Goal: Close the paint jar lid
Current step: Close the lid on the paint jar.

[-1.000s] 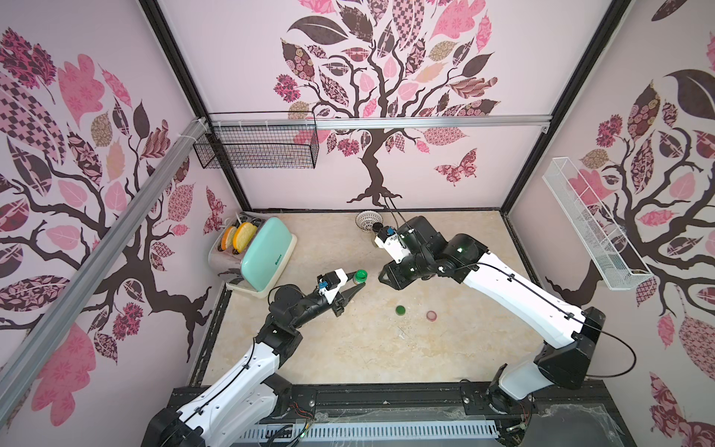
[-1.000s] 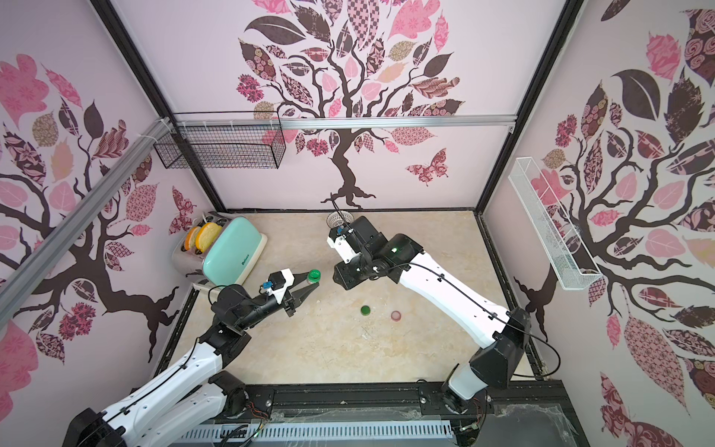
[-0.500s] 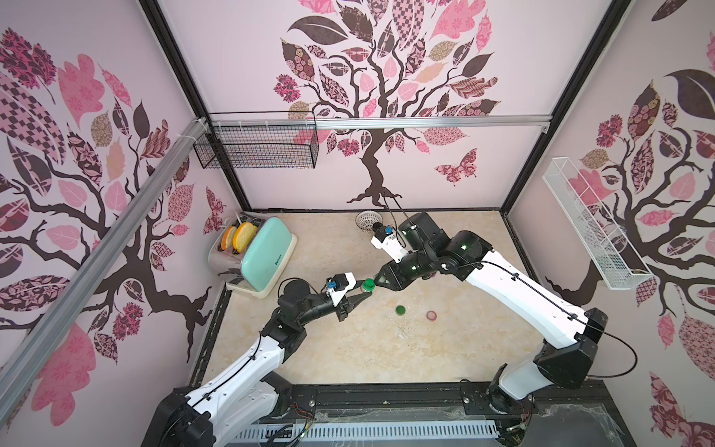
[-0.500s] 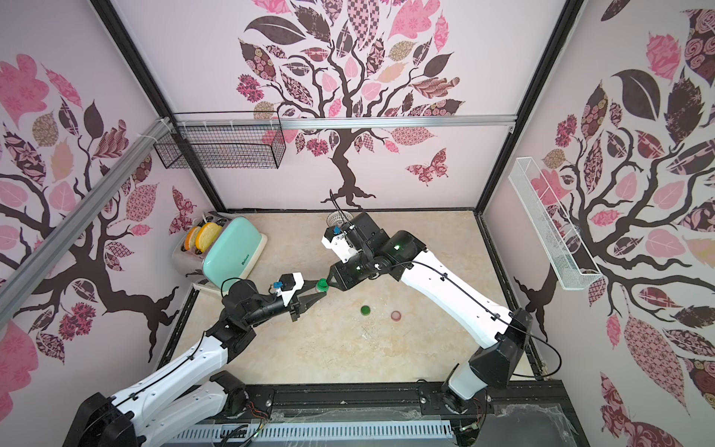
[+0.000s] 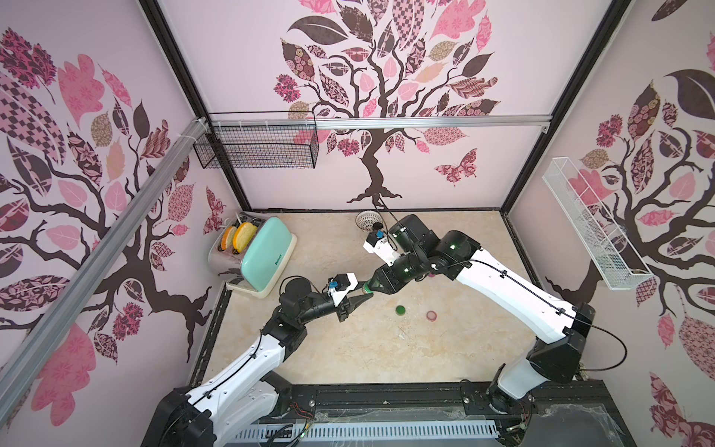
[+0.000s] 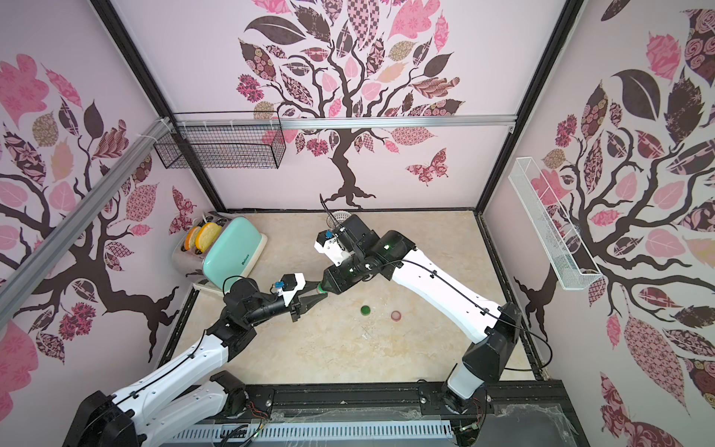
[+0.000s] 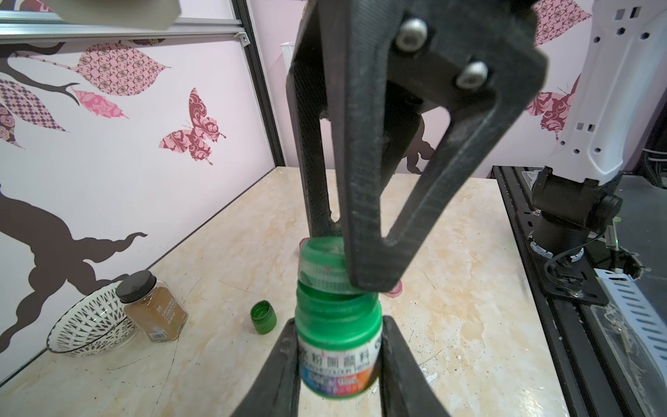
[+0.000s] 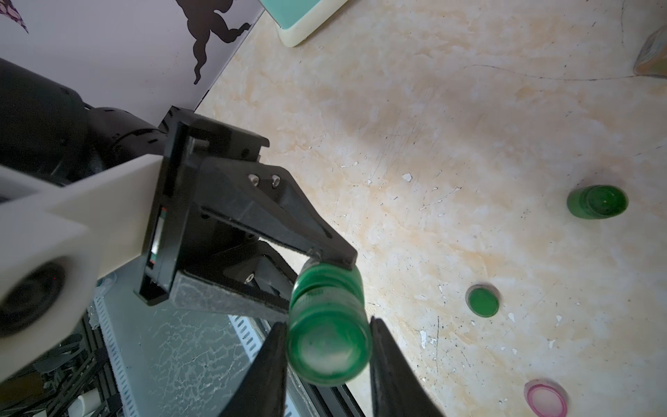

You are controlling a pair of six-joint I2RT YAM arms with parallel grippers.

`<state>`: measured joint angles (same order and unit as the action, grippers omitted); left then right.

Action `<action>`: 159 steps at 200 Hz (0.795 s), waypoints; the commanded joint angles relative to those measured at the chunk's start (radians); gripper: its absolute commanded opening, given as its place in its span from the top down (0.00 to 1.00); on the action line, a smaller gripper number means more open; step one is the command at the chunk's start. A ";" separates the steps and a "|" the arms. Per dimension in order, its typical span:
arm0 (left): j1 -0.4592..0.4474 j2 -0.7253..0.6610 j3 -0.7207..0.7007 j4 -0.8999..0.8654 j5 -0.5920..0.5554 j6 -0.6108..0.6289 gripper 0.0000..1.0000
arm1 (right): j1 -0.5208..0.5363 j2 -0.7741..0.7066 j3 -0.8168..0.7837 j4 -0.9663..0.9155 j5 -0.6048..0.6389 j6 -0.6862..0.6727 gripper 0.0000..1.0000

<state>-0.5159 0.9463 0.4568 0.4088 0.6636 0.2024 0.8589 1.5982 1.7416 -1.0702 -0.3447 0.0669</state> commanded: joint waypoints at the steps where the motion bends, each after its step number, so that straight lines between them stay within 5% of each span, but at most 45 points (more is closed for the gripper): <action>1: -0.002 -0.002 0.028 0.009 0.011 0.011 0.80 | 0.014 0.015 0.038 -0.007 -0.011 -0.003 0.65; 113: -0.002 -0.006 0.032 -0.007 0.013 0.019 0.80 | 0.061 0.071 0.101 -0.097 0.056 -0.067 0.64; 159: -0.001 -0.015 0.034 -0.013 -0.005 0.029 0.80 | 0.065 0.096 0.110 -0.102 0.069 0.031 0.64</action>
<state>-0.5159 0.9459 0.4568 0.3618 0.6708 0.2153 0.8997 1.6714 1.8259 -1.1553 -0.2657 0.0406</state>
